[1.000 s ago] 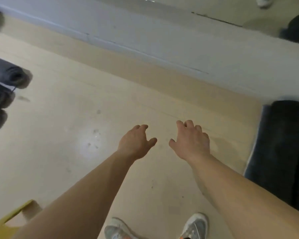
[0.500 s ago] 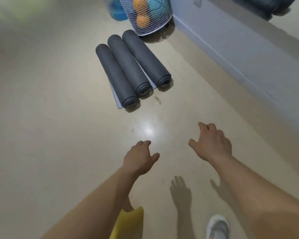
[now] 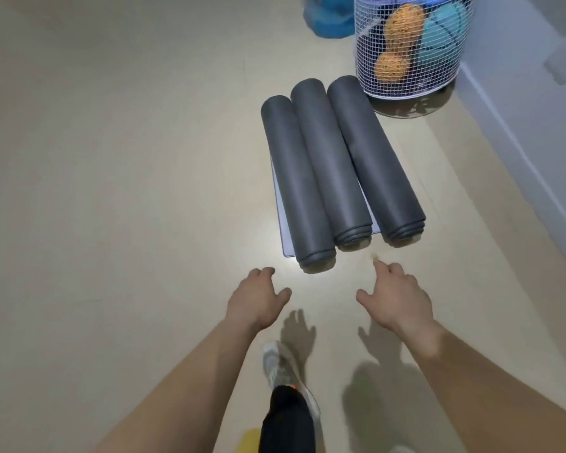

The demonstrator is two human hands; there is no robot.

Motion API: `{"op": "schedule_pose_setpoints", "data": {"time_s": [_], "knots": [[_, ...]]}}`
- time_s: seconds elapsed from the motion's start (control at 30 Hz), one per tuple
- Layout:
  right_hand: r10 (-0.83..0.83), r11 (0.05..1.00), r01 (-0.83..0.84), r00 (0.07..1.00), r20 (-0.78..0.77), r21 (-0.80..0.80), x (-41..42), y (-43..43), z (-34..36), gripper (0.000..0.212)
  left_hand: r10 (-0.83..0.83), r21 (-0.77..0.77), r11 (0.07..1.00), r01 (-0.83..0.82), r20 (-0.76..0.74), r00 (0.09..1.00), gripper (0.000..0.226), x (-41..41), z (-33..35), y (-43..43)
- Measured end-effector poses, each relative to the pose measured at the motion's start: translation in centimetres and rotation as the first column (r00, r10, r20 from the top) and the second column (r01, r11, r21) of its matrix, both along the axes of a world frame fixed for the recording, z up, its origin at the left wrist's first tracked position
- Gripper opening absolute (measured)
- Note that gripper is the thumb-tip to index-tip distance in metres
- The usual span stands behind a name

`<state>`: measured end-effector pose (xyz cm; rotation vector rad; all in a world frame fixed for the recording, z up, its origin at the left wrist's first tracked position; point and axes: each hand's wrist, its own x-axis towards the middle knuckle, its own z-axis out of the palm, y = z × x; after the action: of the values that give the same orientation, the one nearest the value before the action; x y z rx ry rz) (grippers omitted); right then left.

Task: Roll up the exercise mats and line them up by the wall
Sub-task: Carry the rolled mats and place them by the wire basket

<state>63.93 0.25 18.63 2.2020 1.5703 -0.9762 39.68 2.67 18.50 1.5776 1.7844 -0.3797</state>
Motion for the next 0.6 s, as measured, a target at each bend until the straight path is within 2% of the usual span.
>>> {"op": "schedule_pose_setpoints", "data": {"time_s": [0.23, 0.4, 0.47, 0.6], "knots": [[-0.244, 0.97, 0.24, 0.964, -0.104, -0.047, -7.0, 14.1, -2.9, 0.053, -0.138, 0.041, 0.99, 0.138, 0.0, 0.99, 0.063, -4.8, -0.5, 19.0], [-0.307, 0.951, 0.3, 0.946, -0.106, -0.078, -9.5, 21.7, -5.5, 0.064, -0.234, 0.015, 0.972, 0.234, -0.016, 0.972, 0.062, -5.5, -2.0, 30.4], [-0.412, 0.91, 0.4, 0.903, -0.122, -0.113, -9.6, 24.5, -7.3, 0.071, -0.308, -0.003, 0.951, 0.308, 0.001, 0.951, 0.061, -4.8, -3.2, 34.7], [-0.651, 0.757, 0.631, 0.749, -0.123, -0.167, -9.7, 30.1, -11.6, 0.074, -0.444, -0.018, 0.896, 0.444, 0.025, 0.896, 0.058, -3.7, -6.6, 44.3]]}}
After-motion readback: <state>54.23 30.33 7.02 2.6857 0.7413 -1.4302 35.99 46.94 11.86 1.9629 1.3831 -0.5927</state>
